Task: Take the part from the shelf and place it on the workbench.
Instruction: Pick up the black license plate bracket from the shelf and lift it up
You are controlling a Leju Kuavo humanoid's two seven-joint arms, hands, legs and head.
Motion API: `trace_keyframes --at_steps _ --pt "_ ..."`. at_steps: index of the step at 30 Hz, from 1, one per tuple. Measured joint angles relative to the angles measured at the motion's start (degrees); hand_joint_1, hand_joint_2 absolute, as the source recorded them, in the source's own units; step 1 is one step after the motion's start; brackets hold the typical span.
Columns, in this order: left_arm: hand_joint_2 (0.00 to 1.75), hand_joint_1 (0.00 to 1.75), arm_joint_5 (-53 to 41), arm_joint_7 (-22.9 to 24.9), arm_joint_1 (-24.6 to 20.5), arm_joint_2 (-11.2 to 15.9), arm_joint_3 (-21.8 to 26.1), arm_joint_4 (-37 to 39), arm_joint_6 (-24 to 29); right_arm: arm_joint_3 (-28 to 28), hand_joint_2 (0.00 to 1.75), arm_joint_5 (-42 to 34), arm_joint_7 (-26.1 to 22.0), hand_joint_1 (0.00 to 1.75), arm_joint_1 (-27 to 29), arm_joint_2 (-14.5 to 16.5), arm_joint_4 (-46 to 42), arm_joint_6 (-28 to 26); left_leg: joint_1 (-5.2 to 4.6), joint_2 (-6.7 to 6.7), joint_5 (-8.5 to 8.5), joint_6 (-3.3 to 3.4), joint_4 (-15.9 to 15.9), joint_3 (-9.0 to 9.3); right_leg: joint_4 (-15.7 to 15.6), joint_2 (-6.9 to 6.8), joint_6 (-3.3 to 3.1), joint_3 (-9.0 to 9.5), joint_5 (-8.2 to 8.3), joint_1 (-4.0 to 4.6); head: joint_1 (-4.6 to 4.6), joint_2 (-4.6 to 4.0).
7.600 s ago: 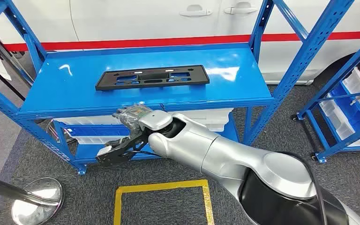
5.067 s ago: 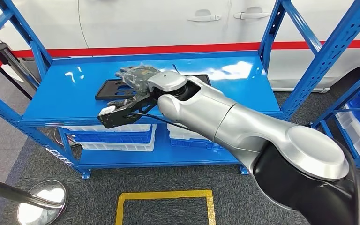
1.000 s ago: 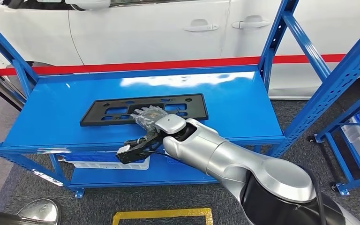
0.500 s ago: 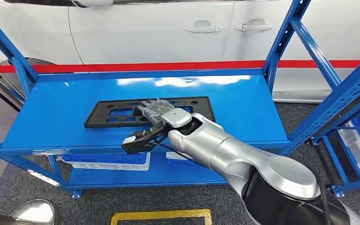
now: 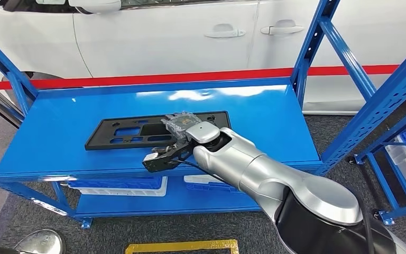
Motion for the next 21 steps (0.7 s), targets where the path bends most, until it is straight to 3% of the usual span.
trace_keyframes --at_steps 2,3,4,5,7,8,10,13,15,17,18,19,21 --pt "0.0 0.0 0.0 0.0 0.0 0.0 0.0 0.0 0.0 0.0 0.0 0.1 0.0 0.0 0.1 0.0 0.0 0.1 0.09 0.01 -2.61 -0.36 7.4 -4.05 0.0 -0.03 -0.24 0.05 -0.13 0.08 0.01 0.0" --pt "0.0 0.0 -0.1 -0.1 0.0 0.0 0.1 0.0 0.0 0.0 0.0 0.1 0.0 0.0 0.2 0.0 0.0 0.3 0.1 0.01 -2.65 -0.41 9.2 -5.23 0.0 -0.01 -0.3 0.1 -0.21 0.11 0.01 0.01" --pt "0.0 0.0 -0.1 -0.1 0.0 0.0 0.1 0.0 0.0 0.0 0.0 0.1 0.0 0.0 0.3 0.0 0.0 0.3 0.1 0.01 -1.5 -0.37 8.7 -5.31 0.1 0.06 -0.3 0.21 -0.3 0.12 0.01 0.01" --pt "0.0 0.0 -0.1 -0.1 0.1 0.0 0.1 0.0 0.0 0.0 0.0 0.2 0.0 0.0 0.3 0.0 0.0 0.4 0.1 0.01 0.61 -0.22 6.0 -4.23 0.1 0.13 -0.26 0.41 -0.43 0.12 0.01 0.01" --pt "0.0 0.0 -0.2 -0.1 0.1 0.0 0.1 0.0 0.0 -0.1 0.0 0.2 -0.1 0.0 0.3 0.0 0.0 0.4 -0.07 0.01 4.71 0.26 -2.3 -0.44 0.1 0.23 0.0 0.85 -0.79 0.23 0.01 -0.01" --pt "0.0 0.0 -0.2 -0.1 0.0 0.0 0.1 0.0 0.0 -0.1 0.0 0.3 -0.1 0.0 0.2 0.0 0.1 0.4 -0.23 0.0 5.62 0.52 -5.4 1.03 0.1 0.23 0.2 0.93 -0.92 0.31 0.01 -0.01" --pt "0.0 0.0 -0.3 -0.1 -0.1 0.0 0.1 0.0 0.0 -0.1 0.0 0.5 -0.2 0.0 0.3 0.0 0.1 0.5 -0.56 -0.06 5.43 0.91 -7.4 2.03 0.0 0.17 0.73 0.92 -1.01 0.45 0.02 0.0" --pt "0.0 0.0 -0.3 0.0 -0.2 0.0 0.1 0.0 0.0 -0.1 0.0 0.9 -0.4 0.0 0.4 0.0 0.1 0.5 -0.19 -0.02 5.61 1.72 -8.3 2.55 0.6 0.07 1.64 0.84 -1.75 0.51 0.05 0.0" --pt "0.0 0.0 -0.3 0.1 -0.1 0.0 0.2 0.0 0.0 -0.1 0.0 0.9 -0.4 0.0 0.4 -0.1 0.2 0.5 0.05 0.09 5.68 2.22 -8.8 2.96 5.4 0.05 1.97 -1.42 -4.39 0.45 0.11 -0.01" --pt "0.0 0.0 -0.5 0.2 -0.1 0.0 0.3 0.0 0.1 -0.1 0.0 1.0 -0.5 0.0 0.7 -0.2 0.2 0.7 0.01 0.06 5.52 2.51 -8.7 2.99 12.8 0.05 2.09 -5.4 -7.31 0.44 0.14 -0.01" --pt "0.0 0.0 -0.6 0.3 -0.1 0.0 0.4 0.0 0.1 -0.1 0.0 1.0 -0.5 0.0 1.0 -0.3 0.3 0.8 -0.01 0.02 5.41 2.56 -8.6 3.03 15.1 0.04 2.1 -6.83 -7.62 0.43 0.14 -0.01" --pt "0.0 0.0 -0.7 0.4 -0.1 0.0 0.5 0.0 0.1 -0.1 0.0 1.0 -0.6 0.0 1.1 -0.3 0.4 0.8 -0.03 -0.04 5.28 2.55 -8.5 3.09 15.3 0.04 2.06 -7.3 -6.81 0.44 0.14 -0.01" --pt "0.0 0.0 -0.8 0.5 -0.1 0.0 0.6 0.0 0.1 -0.2 0.0 1.0 -0.7 0.0 1.3 -0.4 0.4 0.9 -0.05 -0.14 4.84 2.39 -8.2 3.35 9.4 0.04 1.7 -4.99 -2.58 0.47 0.14 -0.01"
